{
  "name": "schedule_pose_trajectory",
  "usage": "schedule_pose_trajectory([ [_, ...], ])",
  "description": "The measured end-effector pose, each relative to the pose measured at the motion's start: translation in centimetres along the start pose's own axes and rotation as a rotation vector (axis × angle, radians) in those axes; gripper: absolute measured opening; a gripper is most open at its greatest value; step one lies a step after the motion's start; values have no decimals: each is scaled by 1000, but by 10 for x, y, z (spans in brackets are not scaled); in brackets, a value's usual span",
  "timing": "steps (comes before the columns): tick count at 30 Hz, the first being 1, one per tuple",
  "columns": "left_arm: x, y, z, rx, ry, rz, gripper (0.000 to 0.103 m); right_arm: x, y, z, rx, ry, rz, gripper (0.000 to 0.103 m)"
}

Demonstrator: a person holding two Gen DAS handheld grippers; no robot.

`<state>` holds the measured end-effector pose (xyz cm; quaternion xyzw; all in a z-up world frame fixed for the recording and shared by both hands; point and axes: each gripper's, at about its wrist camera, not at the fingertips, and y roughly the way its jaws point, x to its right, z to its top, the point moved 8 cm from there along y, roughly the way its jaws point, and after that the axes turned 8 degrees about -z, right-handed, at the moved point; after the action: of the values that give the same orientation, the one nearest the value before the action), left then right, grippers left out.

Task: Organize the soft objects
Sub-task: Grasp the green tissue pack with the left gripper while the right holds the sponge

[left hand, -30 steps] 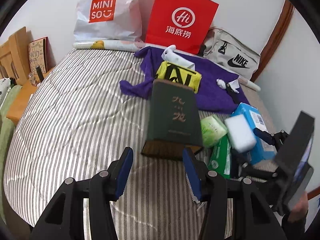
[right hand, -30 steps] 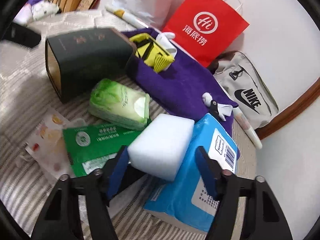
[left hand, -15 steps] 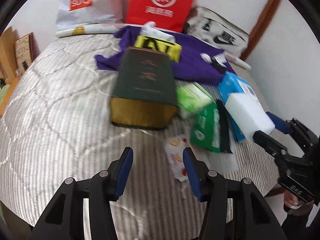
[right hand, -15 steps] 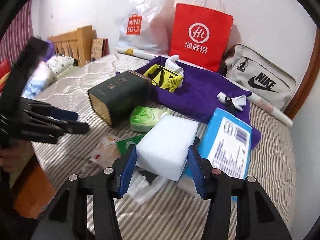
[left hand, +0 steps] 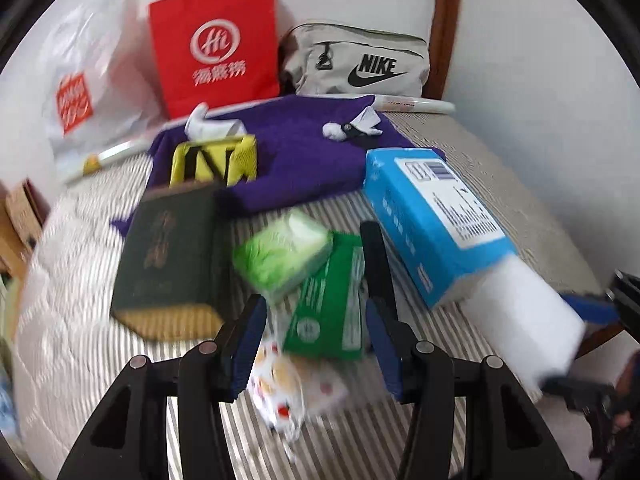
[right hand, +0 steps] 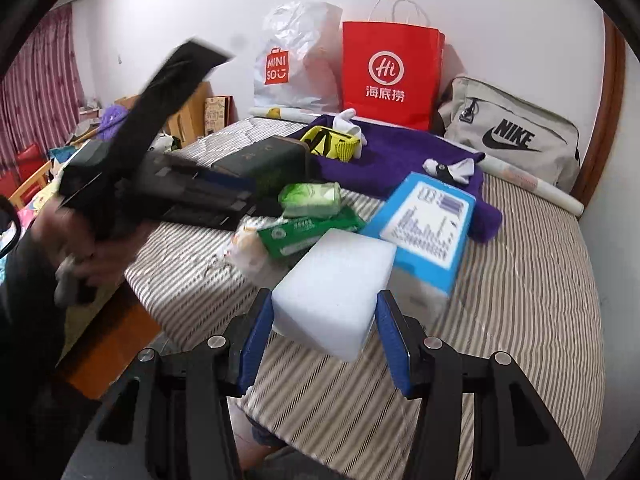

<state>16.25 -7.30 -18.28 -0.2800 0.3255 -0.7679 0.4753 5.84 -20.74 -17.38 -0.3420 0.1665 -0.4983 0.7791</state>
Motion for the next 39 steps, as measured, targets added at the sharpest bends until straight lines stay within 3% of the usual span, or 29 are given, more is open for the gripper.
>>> schedule_pose_trajectory([
  [11, -2, 60, 17, -136, 106, 91, 49, 28, 33, -44, -109, 44, -25, 55],
  [14, -8, 70, 16, -162, 81, 108, 47, 31, 37, -47, -120, 59, -24, 70],
  [16, -9, 73, 17, -153, 86, 119, 39, 37, 41, -49, -133, 82, -40, 72],
  [23, -11, 74, 21, -139, 76, 80, 17, 36, 58, -43, -149, 141, -45, 72],
  [25, -10, 71, 23, -122, 86, 78, 14, 34, 64, -44, -163, 145, -41, 58],
  [28, -9, 58, 25, -85, 67, 50, 11, 34, 64, -45, -161, 148, -49, 56],
  [34, -5, 29, 25, -32, -18, -76, 9, 37, 56, -43, -156, 175, -51, 55],
  [39, 1, 1, 15, 2, -24, -96, 8, 38, 51, -40, -156, 196, -67, 55],
])
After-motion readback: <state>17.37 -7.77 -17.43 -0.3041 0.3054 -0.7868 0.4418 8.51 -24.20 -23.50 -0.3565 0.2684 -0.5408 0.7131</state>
